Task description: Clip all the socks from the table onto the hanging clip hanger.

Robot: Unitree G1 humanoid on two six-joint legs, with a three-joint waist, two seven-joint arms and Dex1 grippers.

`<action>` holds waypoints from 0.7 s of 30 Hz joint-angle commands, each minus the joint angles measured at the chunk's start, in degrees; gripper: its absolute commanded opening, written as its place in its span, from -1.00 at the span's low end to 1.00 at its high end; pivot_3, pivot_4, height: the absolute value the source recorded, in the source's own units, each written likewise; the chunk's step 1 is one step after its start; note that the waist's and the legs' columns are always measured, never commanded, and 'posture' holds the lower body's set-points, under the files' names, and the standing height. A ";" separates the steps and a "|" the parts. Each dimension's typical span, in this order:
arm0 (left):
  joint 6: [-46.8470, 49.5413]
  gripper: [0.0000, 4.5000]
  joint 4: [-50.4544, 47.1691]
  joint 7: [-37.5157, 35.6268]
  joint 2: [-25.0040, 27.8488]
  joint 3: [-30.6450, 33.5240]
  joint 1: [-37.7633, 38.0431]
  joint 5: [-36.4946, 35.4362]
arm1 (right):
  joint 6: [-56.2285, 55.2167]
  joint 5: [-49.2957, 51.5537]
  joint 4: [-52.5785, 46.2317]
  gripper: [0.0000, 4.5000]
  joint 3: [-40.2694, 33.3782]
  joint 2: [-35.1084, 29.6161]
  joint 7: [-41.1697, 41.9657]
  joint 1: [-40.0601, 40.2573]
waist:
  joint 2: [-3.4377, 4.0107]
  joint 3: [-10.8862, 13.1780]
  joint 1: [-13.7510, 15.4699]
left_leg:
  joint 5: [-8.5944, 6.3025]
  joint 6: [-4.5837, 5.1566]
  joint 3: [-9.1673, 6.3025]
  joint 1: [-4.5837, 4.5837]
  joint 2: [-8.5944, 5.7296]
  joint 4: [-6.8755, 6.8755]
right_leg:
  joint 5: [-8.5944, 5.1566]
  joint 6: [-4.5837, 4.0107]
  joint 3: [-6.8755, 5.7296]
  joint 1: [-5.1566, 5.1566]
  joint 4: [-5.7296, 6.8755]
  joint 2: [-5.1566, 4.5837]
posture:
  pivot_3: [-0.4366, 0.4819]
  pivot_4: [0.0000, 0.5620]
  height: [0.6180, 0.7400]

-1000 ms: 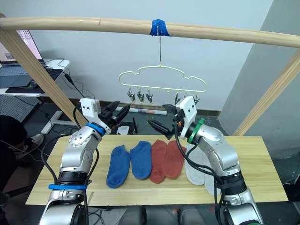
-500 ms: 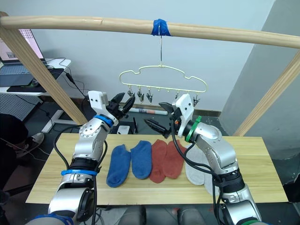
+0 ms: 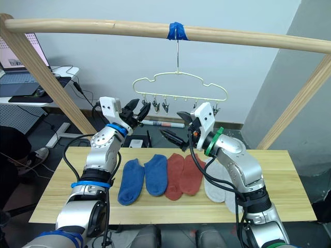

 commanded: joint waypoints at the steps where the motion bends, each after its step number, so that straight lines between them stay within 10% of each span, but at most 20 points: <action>1: -1.51 0.10 0.27 0.18 0.19 0.19 -1.80 0.62 | -0.06 0.79 -2.35 1.00 -1.42 -0.11 -0.24 -0.92 | 0.00 0.00 0.01 | 0.00 0.00 -0.01 0.00 0.00 0.00 | 0.00 0.00 -0.01 0.00 0.00 0.00 | -0.06 -0.57 1.00; 14: -3.68 0.10 3.50 0.25 0.44 0.30 -3.53 1.78 | 0.02 0.48 -2.21 1.00 -1.38 0.40 -0.34 -1.07 | 0.00 0.00 0.01 | 0.00 0.00 -0.12 -0.06 0.00 0.00 | 0.00 0.00 -0.10 -0.01 0.00 0.01 | -0.06 -0.56 1.00; 21: -3.91 -0.68 3.09 -0.64 0.15 0.37 -3.52 1.15 | 0.38 0.65 -2.58 1.00 -1.43 0.41 -0.61 -0.71 | 0.00 0.00 0.02 | 0.00 0.00 -0.16 -0.07 0.00 -0.01 | 0.00 0.00 -0.14 -0.01 -0.01 0.01 | -0.06 -0.55 1.00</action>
